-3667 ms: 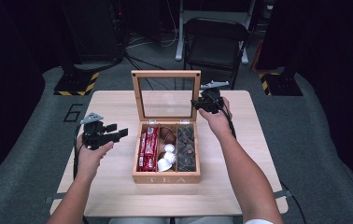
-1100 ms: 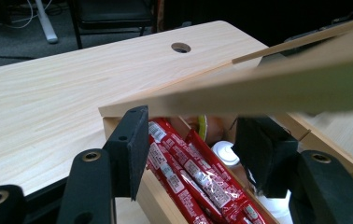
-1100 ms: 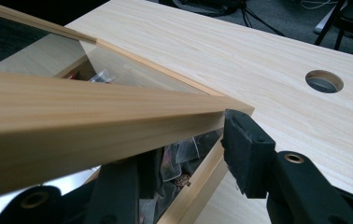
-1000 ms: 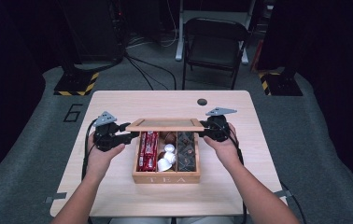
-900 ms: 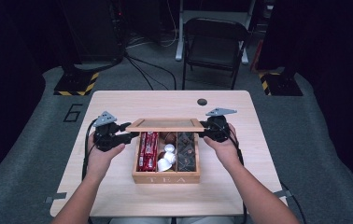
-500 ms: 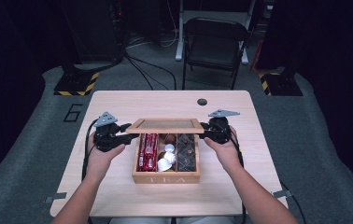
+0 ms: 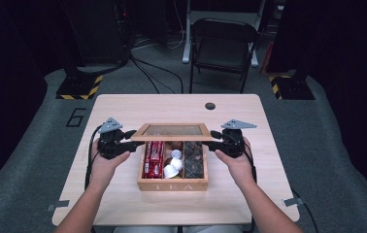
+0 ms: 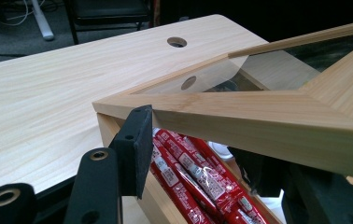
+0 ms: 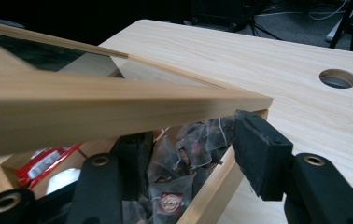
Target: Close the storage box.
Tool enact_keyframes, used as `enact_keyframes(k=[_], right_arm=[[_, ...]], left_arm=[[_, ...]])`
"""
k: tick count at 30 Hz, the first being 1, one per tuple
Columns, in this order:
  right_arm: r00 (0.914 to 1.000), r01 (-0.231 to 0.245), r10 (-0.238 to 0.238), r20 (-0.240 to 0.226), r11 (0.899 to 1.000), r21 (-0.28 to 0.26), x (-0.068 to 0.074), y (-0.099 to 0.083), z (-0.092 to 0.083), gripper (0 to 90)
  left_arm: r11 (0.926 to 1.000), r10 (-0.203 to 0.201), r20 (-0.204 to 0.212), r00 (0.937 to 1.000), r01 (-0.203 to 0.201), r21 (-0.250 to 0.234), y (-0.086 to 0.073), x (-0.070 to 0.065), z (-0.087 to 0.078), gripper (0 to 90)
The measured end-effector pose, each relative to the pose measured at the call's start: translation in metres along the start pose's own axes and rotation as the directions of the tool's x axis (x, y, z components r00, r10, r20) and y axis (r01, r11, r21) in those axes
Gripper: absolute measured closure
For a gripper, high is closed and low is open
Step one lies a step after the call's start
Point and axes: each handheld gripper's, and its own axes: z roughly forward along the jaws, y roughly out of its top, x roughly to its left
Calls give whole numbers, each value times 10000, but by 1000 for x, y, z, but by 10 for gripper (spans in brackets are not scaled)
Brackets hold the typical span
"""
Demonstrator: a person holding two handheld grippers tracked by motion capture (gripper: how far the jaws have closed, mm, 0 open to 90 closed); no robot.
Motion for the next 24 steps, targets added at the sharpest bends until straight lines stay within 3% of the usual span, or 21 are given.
enact_keyframes(k=[6,15,19,24], right_arm=[[10000,-51,49,-82,9997,-230,7,-3,-11,469],[9997,246,-249,-74,9990,-375,17,-2,-23,494],[9987,470,-483,-158,9963,-722,22,0,-27,505],[9964,841,-842,1,9941,-688,28,2,-31,519]], left_arm=[[9999,99,-10,10000,-99,114,-1,0,-1,487],[9998,117,-21,9999,-117,140,-1,-1,-1,487],[9999,108,-24,9999,-107,117,-2,-1,0,487],[9998,122,-10,9999,-122,184,-3,0,-1,486]])
